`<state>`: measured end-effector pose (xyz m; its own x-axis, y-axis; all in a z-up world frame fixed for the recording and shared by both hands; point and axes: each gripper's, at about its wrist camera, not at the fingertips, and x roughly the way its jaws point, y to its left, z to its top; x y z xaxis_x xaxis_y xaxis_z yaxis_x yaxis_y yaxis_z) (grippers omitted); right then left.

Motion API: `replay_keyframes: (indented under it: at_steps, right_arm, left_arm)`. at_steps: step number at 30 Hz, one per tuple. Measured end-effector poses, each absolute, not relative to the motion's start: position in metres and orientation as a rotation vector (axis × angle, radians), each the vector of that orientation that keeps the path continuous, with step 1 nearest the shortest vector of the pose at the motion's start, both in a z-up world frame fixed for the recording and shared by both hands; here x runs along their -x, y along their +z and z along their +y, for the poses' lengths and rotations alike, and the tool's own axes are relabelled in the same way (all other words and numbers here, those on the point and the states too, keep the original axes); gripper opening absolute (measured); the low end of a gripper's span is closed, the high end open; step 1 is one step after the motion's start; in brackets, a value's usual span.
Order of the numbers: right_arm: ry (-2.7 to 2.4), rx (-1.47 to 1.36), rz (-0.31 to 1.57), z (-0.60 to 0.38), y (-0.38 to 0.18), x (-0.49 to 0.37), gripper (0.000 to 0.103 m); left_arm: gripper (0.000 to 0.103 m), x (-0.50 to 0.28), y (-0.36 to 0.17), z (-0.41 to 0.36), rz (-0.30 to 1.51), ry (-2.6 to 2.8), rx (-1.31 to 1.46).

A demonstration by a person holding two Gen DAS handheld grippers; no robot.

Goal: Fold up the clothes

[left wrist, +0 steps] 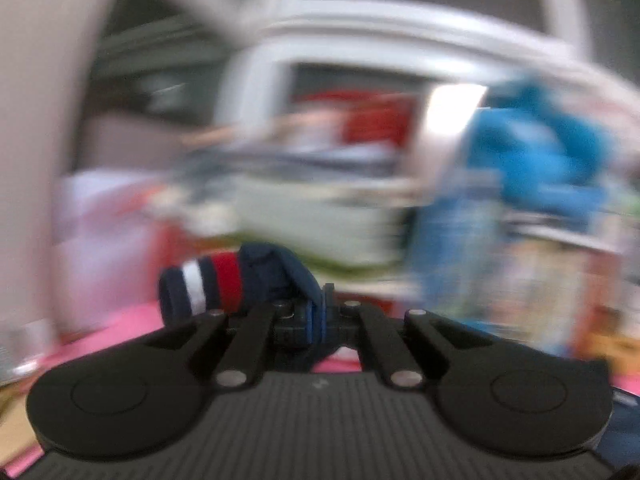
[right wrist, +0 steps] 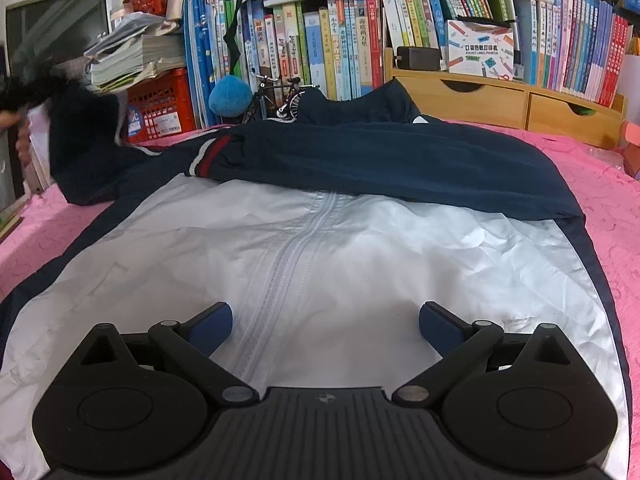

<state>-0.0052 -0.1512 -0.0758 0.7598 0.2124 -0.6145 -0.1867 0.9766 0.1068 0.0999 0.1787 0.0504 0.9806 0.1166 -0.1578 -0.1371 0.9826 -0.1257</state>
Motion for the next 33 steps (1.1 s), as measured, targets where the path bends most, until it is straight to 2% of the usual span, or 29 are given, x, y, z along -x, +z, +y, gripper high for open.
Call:
replay_keyframes:
  at_steps: [2, 8, 10, 12, 15, 20, 24, 29, 30, 32, 33]
  right_arm:
    - [0.221, -0.055, 0.67, -0.154, -0.076, 0.005, 0.101]
    - [0.231, -0.116, 0.657, -0.162, -0.076, 0.006, 0.101]
    - [0.236, -0.137, 0.652, -0.166, -0.076, 0.007, 0.101]
    - [0.238, -0.15, 0.65, -0.167, -0.075, 0.007, 0.101]
    - [0.229, -0.159, 0.647, -0.167, -0.074, 0.008, 0.101]
    - [0.207, -0.12, 0.631, -0.16, -0.055, 0.005, 0.1]
    - [0.252, 0.021, 0.594, -0.125, -0.036, -0.022, 0.1]
    - [0.328, 0.202, 0.593, -0.063, -0.045, -0.075, 0.1]
    - [0.342, 0.238, 0.595, -0.05, -0.048, -0.085, 0.098]
    - [0.316, 0.285, 0.597, -0.041, -0.05, -0.103, 0.079]
    - [0.248, 0.267, 0.576, -0.052, -0.043, -0.112, 0.079]
  left_arm:
    - [0.007, -0.098, 0.054, 0.125, 0.158, -0.037, 0.09]
    - [0.015, -0.12, 0.019, 0.029, 0.428, -0.368, 0.134]
    - [0.023, -0.115, 0.014, 0.022, 0.469, -0.428, 0.138]
    - [0.038, -0.102, 0.014, 0.023, 0.477, -0.459, 0.12]
    - [0.05, -0.086, 0.017, 0.031, 0.463, -0.463, 0.086]
    - [0.055, -0.065, 0.023, 0.081, 0.42, -0.303, 0.077]
    - [0.055, -0.068, 0.012, 0.116, 0.465, -0.09, 0.109]
    - [0.055, -0.063, -0.003, 0.144, 0.499, 0.017, 0.166]
    - [0.055, -0.061, -0.006, 0.147, 0.503, 0.021, 0.169]
    - [0.055, -0.059, -0.007, 0.152, 0.5, 0.024, 0.158]
    - [0.055, -0.057, -0.008, 0.155, 0.498, 0.026, 0.151]
